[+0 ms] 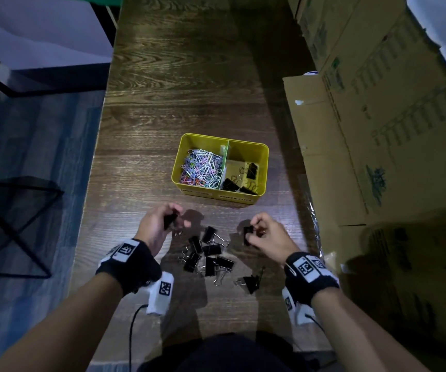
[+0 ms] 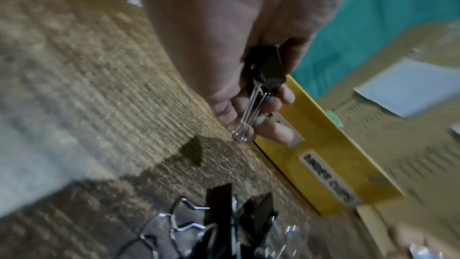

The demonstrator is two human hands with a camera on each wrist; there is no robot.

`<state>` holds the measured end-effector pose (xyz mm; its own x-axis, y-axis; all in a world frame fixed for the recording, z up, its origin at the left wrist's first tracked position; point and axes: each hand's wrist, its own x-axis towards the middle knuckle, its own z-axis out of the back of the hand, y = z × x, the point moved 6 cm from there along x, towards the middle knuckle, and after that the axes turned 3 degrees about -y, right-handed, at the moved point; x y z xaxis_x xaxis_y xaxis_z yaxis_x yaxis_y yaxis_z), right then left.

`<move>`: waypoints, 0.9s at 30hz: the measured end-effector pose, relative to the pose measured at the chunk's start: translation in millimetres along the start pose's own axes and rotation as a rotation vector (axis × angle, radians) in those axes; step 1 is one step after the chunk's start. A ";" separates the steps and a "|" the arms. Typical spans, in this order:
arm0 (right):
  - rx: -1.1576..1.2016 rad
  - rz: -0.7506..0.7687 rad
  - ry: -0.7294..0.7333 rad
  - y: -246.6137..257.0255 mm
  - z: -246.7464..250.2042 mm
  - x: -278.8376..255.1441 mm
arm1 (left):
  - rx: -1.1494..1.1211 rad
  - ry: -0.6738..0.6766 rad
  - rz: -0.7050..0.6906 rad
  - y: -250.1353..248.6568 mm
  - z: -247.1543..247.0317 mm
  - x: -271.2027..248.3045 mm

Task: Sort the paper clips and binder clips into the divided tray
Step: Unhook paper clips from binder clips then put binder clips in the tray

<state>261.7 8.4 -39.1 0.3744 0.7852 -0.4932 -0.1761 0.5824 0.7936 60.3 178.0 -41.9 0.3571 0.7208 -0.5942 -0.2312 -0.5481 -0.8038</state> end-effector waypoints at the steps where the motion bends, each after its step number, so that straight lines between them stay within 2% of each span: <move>1: 0.015 0.007 0.017 1.5 2.9 -3.6 | 0.136 0.060 -0.046 -1.6 -6.8 -3.2; 3: -0.094 0.045 0.132 5.5 0.0 -11.6 | 0.541 0.263 -0.221 -4.0 -27.8 -16.6; 5: -0.362 0.087 0.323 5.7 -12.2 -19.4 | 1.022 0.525 -0.388 8.3 -51.6 -38.7; 6: -0.518 0.102 0.419 3.1 -20.0 -22.8 | 1.257 0.606 -0.450 19.2 -58.2 -48.2; 8: -0.793 0.141 0.541 -4.2 -33.6 -25.2 | 1.569 0.642 -0.491 40.4 -64.4 -59.3; 10: -0.953 0.188 0.581 -12.2 -43.6 -25.5 | 1.690 0.592 -0.492 54.2 -64.6 -62.3; 14: -0.980 0.205 0.523 -25.4 -46.9 -24.1 | 1.760 0.535 -0.582 64.5 -65.1 -61.4; 16: -0.914 0.194 0.505 -27.3 -45.5 -22.9 | 1.709 0.502 -0.663 60.9 -66.0 -62.5; 18: -0.816 0.182 0.503 -25.5 -42.8 -22.6 | 1.619 0.480 -0.671 55.8 -61.8 -61.6; 21: -0.474 0.086 0.425 -21.5 -30.6 -23.0 | 1.366 0.405 -0.609 37.4 -48.0 -56.0; 24: -0.070 -0.031 0.254 -24.6 -16.7 -21.4 | 1.080 0.374 -0.486 17.7 -28.5 -46.0; 27: 0.103 -0.081 0.120 -28.6 -11.8 -15.7 | 0.914 0.387 -0.325 8.6 -21.6 -38.1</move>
<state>250.1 -18.1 -58.3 0.2716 0.7595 -0.5910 -0.0529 0.6250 0.7788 64.3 136.6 -25.6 0.7529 0.5022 -0.4254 -0.6112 0.2939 -0.7349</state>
